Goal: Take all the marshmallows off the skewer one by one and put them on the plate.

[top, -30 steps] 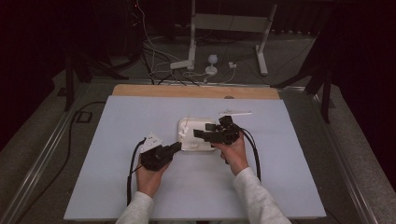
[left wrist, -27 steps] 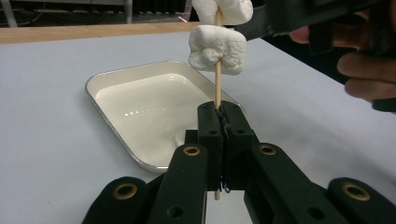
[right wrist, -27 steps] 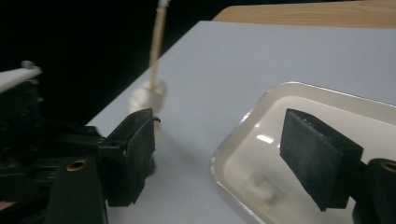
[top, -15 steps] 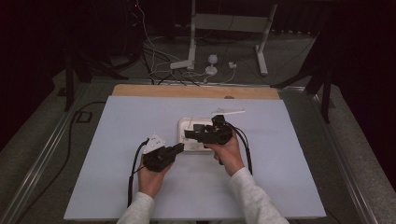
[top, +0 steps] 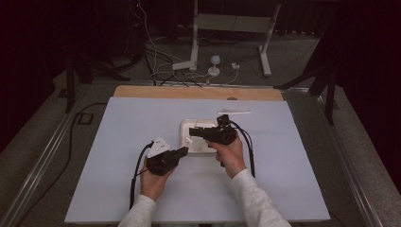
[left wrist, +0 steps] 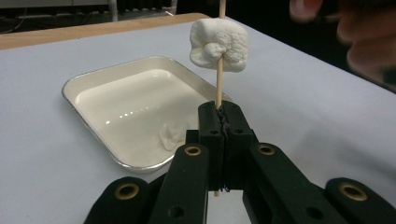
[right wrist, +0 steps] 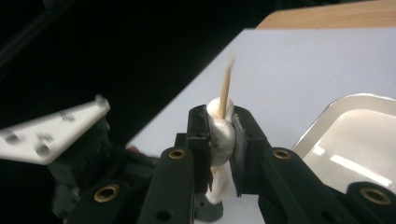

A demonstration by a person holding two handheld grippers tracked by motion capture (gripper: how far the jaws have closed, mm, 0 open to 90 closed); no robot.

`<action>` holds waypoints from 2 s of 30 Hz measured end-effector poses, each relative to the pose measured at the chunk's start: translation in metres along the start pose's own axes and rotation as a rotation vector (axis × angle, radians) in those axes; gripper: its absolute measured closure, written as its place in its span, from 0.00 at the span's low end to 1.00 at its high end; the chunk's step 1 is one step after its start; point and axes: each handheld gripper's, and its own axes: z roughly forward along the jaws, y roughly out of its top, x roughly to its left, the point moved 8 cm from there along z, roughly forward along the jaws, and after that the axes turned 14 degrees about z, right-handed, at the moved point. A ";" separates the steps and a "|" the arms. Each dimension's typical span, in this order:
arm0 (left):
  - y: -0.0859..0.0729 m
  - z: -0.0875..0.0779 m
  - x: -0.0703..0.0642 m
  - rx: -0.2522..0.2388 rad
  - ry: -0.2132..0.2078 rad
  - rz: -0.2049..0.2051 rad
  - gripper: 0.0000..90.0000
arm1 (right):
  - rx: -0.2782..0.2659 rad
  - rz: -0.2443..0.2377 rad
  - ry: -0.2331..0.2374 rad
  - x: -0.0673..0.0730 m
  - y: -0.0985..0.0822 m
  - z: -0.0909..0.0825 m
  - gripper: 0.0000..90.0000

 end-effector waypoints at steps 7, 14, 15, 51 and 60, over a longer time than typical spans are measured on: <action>-0.002 0.003 -0.004 0.023 -0.005 0.035 1.00 | -0.077 -0.001 -0.010 0.002 0.017 -0.018 0.90; -0.009 0.005 0.000 0.045 0.008 0.009 1.00 | -0.182 -0.048 -0.022 0.011 0.044 -0.050 0.91; -0.008 0.004 0.000 0.037 0.006 0.007 1.00 | -0.173 -0.077 -0.050 0.011 0.044 -0.054 0.90; 0.002 -0.006 0.011 -0.027 0.021 -0.053 1.00 | 0.066 -0.051 -0.372 -0.084 -0.029 0.007 0.62; 0.002 -0.006 0.012 -0.027 0.026 -0.057 1.00 | 0.038 -0.099 -0.316 -0.060 -0.024 -0.001 0.32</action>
